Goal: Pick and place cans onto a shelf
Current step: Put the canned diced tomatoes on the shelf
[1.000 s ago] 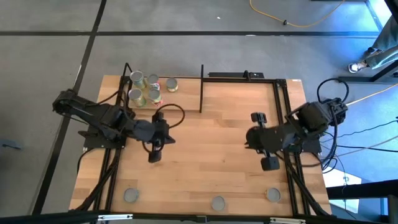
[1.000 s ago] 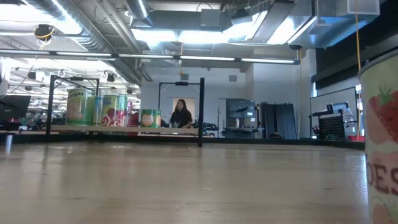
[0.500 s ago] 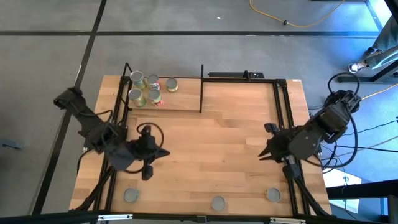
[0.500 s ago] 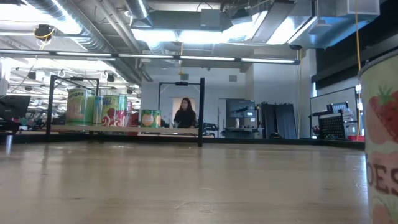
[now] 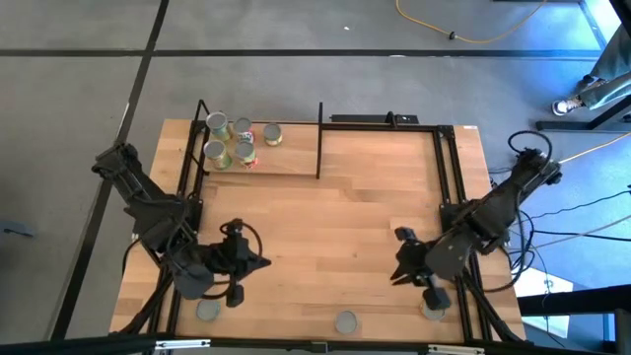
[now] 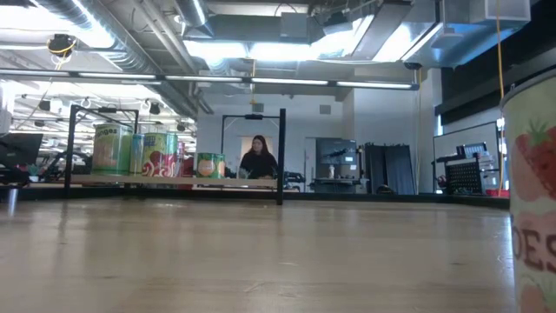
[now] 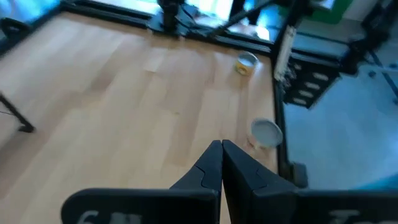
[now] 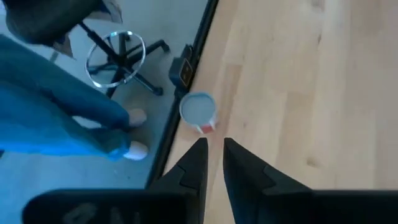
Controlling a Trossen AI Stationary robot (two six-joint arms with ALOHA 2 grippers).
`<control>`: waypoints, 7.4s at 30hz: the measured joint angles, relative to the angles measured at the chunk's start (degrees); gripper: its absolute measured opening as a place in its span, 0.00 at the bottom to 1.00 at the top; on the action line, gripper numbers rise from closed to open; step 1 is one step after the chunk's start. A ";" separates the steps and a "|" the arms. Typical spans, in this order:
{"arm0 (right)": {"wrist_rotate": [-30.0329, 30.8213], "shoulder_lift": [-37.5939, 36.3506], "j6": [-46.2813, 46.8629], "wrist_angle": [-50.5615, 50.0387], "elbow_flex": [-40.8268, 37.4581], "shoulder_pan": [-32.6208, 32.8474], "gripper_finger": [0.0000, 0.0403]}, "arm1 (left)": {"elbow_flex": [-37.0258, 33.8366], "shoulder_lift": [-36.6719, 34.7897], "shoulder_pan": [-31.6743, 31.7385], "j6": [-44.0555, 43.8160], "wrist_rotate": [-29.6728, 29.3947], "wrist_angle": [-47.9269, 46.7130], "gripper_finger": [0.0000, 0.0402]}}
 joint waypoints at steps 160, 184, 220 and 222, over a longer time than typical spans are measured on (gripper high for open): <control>-0.06 48.55 -32.19 26.24 24.52 -56.29 0.01 | -0.02 0.78 15.90 -17.53 -4.16 -35.89 0.00; 3.10 48.55 -36.47 28.18 24.52 -56.33 0.10 | -0.02 0.78 15.90 -17.99 -4.16 -35.87 0.00; -8.13 46.45 -39.23 26.68 24.59 -54.86 0.02 | -0.02 0.82 15.90 -18.10 -4.16 -35.65 0.00; -8.26 46.45 -39.25 24.23 24.56 -54.18 0.02 | -0.02 0.84 15.90 -18.08 -4.16 -35.63 0.00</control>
